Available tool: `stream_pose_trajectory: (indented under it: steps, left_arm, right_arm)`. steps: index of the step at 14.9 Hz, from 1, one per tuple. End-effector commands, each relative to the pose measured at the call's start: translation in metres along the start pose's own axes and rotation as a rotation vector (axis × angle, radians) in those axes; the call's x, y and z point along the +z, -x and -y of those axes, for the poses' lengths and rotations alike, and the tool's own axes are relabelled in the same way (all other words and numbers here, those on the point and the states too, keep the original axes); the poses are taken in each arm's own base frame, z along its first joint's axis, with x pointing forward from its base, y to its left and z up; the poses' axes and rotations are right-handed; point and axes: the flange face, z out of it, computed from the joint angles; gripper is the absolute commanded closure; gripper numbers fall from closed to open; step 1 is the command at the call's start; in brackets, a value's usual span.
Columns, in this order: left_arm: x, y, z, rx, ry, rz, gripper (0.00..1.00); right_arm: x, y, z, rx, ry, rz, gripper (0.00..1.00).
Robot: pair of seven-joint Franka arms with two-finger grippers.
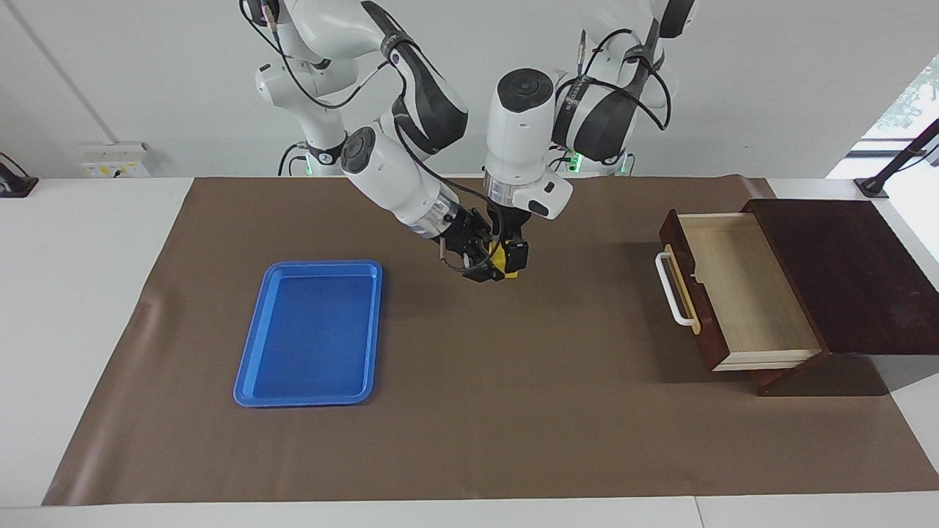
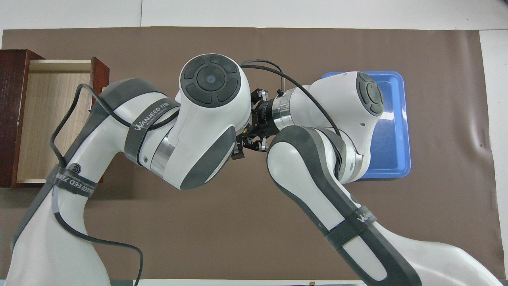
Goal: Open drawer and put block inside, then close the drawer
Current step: 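Grasp the yellow block with the left gripper and open the right gripper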
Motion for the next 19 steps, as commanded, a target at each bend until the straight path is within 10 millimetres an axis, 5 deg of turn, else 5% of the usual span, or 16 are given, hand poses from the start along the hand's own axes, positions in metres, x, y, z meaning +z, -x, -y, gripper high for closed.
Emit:
stream_pose_trajectory:
  steps: [1, 2, 8, 9, 11, 12, 16, 19]
  left_arm:
    - [0.002, 0.001, 0.008, 0.007, 0.021, -0.038, 0.74]
    - [0.003, 0.004, 0.012, 0.018, 0.024, -0.043, 0.98]
    - [0.002, 0.004, 0.012, 0.021, 0.027, -0.043, 1.0]
    - [0.002, 0.004, 0.012, 0.021, 0.027, -0.043, 1.0]
    - [-0.001, 0.001, 0.009, 0.016, 0.023, -0.048, 1.0]
    - [-0.005, -0.004, 0.006, 0.008, 0.017, -0.06, 1.0]
    - [-0.022, -0.024, -0.007, 0.011, 0.006, -0.076, 1.0]
    - [-0.075, -0.085, -0.031, -0.009, 0.041, -0.033, 1.0]
  right_arm:
    - [-0.001, 0.001, 0.003, 0.017, -0.016, 0.023, 1.0]
    - [-0.002, 0.0, 0.003, 0.02, -0.017, 0.023, 1.0]
    - [-0.002, -0.002, 0.004, 0.025, -0.016, 0.025, 1.0]
    - [-0.002, -0.001, 0.004, 0.026, -0.015, 0.025, 0.59]
    - [-0.003, -0.002, 0.005, 0.03, -0.012, 0.025, 0.14]
    - [-0.005, -0.003, 0.005, 0.029, -0.012, 0.025, 0.0]
    - [-0.038, -0.03, 0.021, 0.065, -0.004, 0.027, 0.0]
    - [-0.082, -0.068, 0.032, 0.081, 0.02, 0.029, 0.0]
